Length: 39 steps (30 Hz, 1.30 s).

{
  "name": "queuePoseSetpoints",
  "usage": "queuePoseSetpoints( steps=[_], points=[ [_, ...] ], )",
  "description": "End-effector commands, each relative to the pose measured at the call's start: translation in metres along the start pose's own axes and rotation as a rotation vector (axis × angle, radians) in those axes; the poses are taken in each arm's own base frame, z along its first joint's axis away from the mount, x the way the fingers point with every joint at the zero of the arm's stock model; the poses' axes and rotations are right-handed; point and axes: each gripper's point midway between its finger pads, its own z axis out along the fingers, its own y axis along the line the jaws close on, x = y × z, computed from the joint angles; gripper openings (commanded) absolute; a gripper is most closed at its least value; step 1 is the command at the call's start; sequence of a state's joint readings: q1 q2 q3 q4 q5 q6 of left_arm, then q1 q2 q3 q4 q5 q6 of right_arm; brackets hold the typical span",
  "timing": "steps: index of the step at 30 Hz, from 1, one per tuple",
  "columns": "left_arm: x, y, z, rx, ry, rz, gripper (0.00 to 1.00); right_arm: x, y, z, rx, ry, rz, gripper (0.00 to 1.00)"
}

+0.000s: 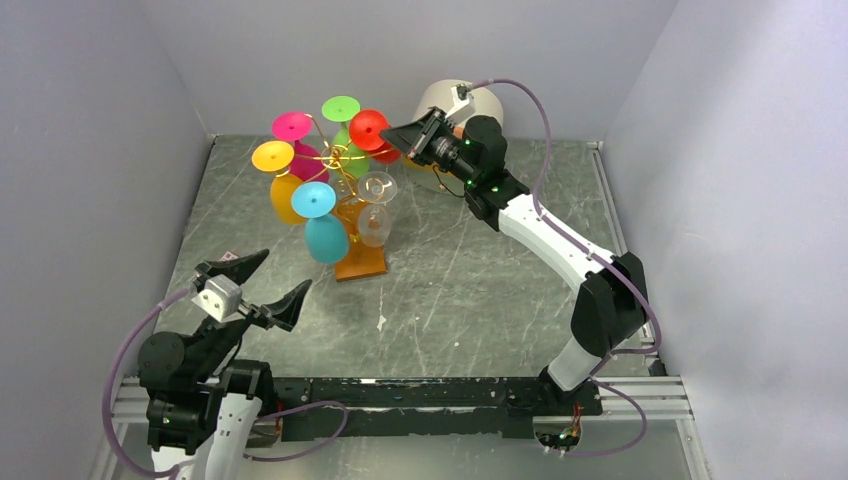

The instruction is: Place the wine glass upside down on the wine glass rack

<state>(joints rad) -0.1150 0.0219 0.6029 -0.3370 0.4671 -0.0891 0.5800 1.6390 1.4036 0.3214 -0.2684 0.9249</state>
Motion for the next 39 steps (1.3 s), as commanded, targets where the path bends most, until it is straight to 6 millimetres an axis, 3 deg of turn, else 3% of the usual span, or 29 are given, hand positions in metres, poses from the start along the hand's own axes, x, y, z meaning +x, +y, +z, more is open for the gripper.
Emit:
queuePoseSetpoints(
  steps=[1,20,39],
  points=[
    [0.003,0.002,0.000,-0.006,0.009,0.003,0.99,0.000,0.011,-0.004,-0.037,0.017,-0.027,0.00],
    [0.004,0.003,0.001,-0.010,0.014,0.002,0.99,0.002,0.015,-0.019,-0.042,0.014,-0.045,0.00],
    [0.004,0.004,0.000,-0.019,0.015,0.003,0.99,-0.012,0.016,-0.038,0.002,-0.061,-0.054,0.00]
  ],
)
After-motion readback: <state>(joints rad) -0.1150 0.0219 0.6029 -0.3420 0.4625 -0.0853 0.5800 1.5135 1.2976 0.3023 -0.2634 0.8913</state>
